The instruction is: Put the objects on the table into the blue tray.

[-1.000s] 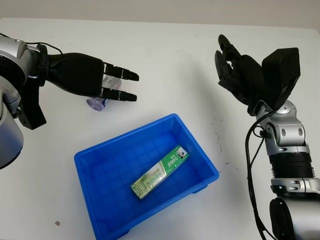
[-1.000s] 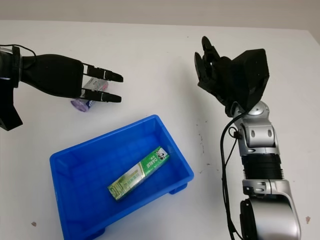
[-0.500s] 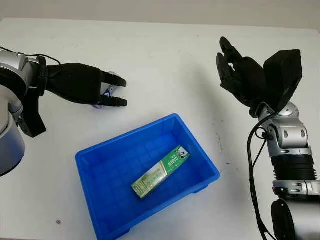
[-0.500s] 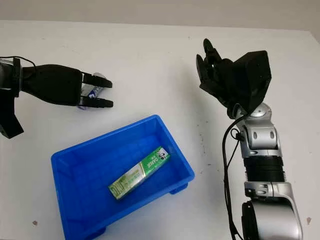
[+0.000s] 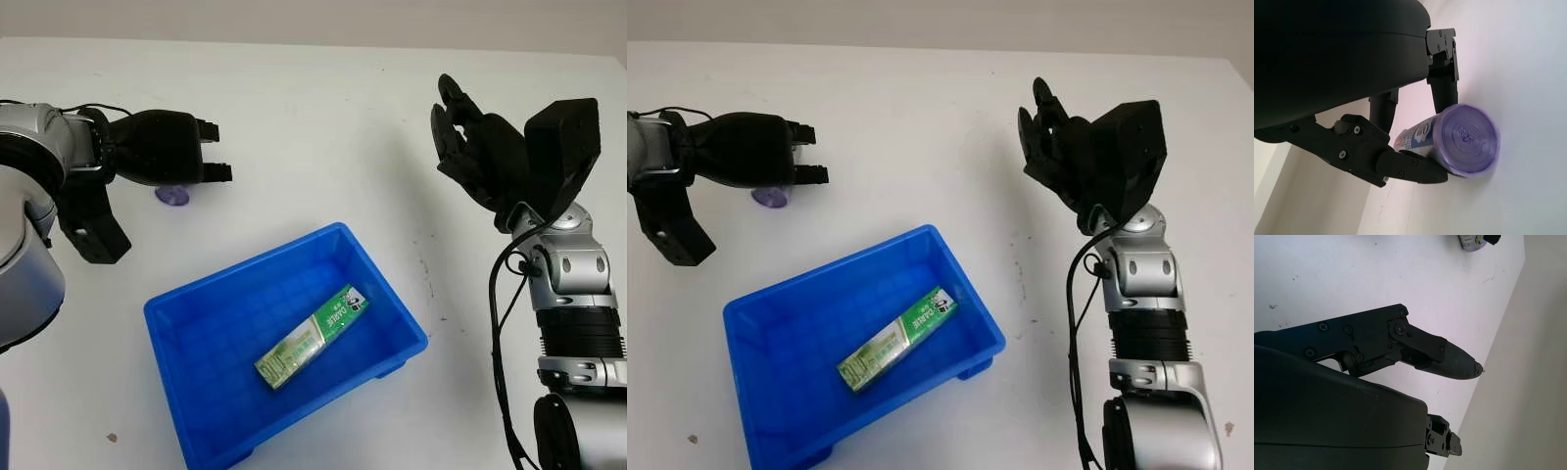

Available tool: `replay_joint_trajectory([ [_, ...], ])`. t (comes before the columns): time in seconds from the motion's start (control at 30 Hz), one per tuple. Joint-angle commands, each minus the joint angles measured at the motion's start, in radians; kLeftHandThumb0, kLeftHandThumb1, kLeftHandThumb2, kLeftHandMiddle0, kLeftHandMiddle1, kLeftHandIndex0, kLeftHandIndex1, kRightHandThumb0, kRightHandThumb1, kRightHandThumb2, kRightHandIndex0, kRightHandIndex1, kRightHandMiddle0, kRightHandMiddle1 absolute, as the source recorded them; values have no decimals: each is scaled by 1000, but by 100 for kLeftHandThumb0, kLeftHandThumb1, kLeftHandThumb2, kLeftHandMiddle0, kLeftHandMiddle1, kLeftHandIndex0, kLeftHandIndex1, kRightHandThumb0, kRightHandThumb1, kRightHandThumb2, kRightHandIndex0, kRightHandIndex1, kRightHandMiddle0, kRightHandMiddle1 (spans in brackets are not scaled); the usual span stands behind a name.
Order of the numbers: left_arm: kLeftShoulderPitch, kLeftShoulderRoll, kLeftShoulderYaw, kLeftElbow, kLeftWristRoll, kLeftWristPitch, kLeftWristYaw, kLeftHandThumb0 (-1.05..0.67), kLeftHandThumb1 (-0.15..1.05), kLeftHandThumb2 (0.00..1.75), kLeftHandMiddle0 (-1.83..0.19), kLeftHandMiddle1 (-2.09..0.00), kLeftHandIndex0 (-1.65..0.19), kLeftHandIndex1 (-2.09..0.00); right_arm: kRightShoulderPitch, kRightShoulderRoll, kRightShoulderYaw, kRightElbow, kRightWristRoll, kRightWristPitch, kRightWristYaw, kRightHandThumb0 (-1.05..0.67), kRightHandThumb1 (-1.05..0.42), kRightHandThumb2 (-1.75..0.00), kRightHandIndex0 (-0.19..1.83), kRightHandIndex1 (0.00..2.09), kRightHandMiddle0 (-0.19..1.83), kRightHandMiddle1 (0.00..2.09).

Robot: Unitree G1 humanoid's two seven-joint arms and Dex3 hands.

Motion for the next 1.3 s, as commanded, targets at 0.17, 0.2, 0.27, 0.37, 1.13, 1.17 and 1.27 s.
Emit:
replay_joint_trajectory([
  [0.17,17,-12,74,-20,-91,-37,-70,-46,105,57,-15,-198,2,-202,-5,-14,-3,9,3,-17,12,-56,-105,-72,-19,0,-19,0],
  [0.2,18,-12,88,-23,-105,-40,-66,-46,105,56,-17,-198,0,-203,-5,-15,-2,10,2,-20,13,-56,-105,-72,-19,0,-19,0],
  [0.27,18,-9,99,-31,-111,-22,-7,-45,105,53,-20,-203,-6,-207,-8,-15,-3,14,3,-21,17,-55,-105,-72,-19,0,-19,0],
  [0.37,17,-4,129,-31,-134,-5,68,-42,105,44,-41,-209,-23,-209,-8,-16,-3,10,1,-18,19,-56,-105,-71,-19,0,-19,0],
  [1.13,122,70,972,-365,-1144,-17,-988,-44,105,51,-91,-209,-26,-209,-4,2,9,51,-5,-78,12,-52,-105,-74,-19,0,-19,0],
  [1.17,139,75,996,-416,-1172,11,-1039,-44,105,51,-94,-209,-34,-209,-4,2,10,54,-6,-81,12,-52,-105,-75,-19,0,-19,0],
  [1.27,230,89,1090,-683,-1355,206,-1292,-45,105,48,-102,-209,-57,-209,-6,-1,22,58,-25,-86,4,-54,-105,-74,-19,0,-19,0],
])
